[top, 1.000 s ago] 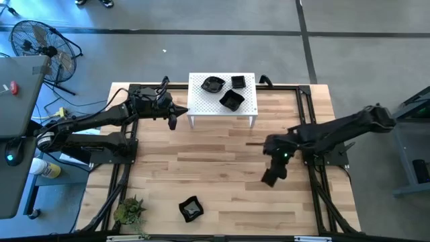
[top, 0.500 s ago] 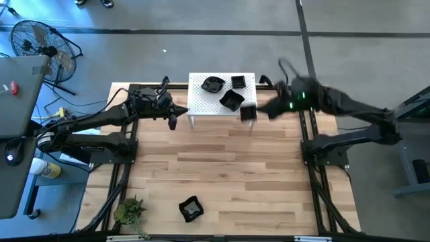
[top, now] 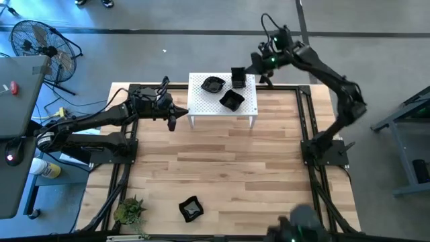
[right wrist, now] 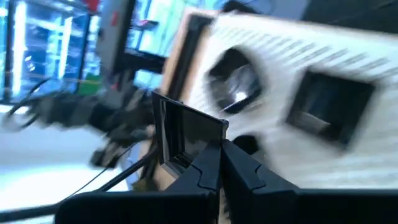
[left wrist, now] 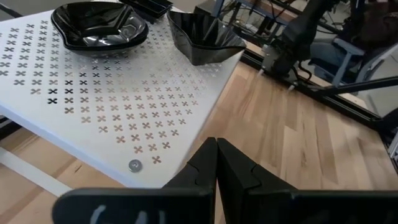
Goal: Pick & Place Mini shaped plates
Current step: Stack the square plate on top of the stacked square plate on the shelf
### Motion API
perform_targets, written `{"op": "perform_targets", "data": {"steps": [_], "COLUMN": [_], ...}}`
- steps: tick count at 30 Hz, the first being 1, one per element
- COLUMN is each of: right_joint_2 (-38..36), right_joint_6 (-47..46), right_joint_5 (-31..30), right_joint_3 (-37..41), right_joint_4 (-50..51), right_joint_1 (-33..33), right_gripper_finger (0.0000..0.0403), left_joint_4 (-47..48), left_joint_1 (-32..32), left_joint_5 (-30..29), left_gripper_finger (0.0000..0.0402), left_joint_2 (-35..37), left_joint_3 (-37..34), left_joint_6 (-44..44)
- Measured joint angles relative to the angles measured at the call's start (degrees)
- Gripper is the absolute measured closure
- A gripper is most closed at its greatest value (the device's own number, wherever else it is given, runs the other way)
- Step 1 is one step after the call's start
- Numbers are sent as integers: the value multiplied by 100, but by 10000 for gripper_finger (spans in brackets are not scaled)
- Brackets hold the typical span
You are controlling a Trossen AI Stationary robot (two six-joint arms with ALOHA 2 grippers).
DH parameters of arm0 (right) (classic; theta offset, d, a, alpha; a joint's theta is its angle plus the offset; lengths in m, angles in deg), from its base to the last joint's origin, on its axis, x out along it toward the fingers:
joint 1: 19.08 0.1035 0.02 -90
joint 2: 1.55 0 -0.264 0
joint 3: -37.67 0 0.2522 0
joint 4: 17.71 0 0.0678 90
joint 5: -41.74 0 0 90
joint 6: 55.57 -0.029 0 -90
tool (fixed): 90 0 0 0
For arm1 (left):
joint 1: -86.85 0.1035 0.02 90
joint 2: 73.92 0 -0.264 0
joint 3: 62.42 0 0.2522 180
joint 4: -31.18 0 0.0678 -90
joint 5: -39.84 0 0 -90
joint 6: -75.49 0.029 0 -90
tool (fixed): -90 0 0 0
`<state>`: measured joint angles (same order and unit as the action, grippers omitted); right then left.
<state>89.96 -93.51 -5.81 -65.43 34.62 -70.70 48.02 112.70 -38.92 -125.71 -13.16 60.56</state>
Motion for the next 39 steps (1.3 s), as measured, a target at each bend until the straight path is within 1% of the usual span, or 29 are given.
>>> {"op": "perform_targets", "data": {"steps": [2, 5, 8, 11, 16, 24, 33, 37, 39], "right_joint_2": [350, 789, 1155, 1367, 1428, 1438, 1431, 1431, 1431], "right_joint_6": [254, 697, 1016, 1141, 966, 793, 582, 578, 545], "right_joint_5": [9, -30, -249, -394, -590, -679, -722, -951, -972], "right_joint_3": [-253, -700, -1091, -1257, -1145, -870, -872, -872, -872], "right_joint_4": [216, 760, 1324, 1594, 1563, 1318, 1019, 1015, 1027], "right_joint_1": [-247, -450, -470, -464, -467, -458, -264, -186, -194], "right_gripper_finger": [402, 402, 402, 402, 402, 402, 394, 393, 392], "left_joint_4": [0, 1, 0, 0, 2, 2, 2, 2, 2], "left_joint_1": [0, 0, 0, 0, 0, 0, 0, 0, 0], "left_joint_5": [-2, -3, -4, -4, -6, -26, -29, -30, -30], "left_gripper_finger": [401, 401, 401, 401, 401, 401, 401, 401, 401], "left_joint_2": [0, 0, 0, 0, 0, 0, 0, 0, 0], "left_joint_3": [0, 0, 0, 0, 0, 0, 0, 0, 0], "left_joint_6": [15, 87, 113, 113, 115, 159, 161, 161, 161]}}
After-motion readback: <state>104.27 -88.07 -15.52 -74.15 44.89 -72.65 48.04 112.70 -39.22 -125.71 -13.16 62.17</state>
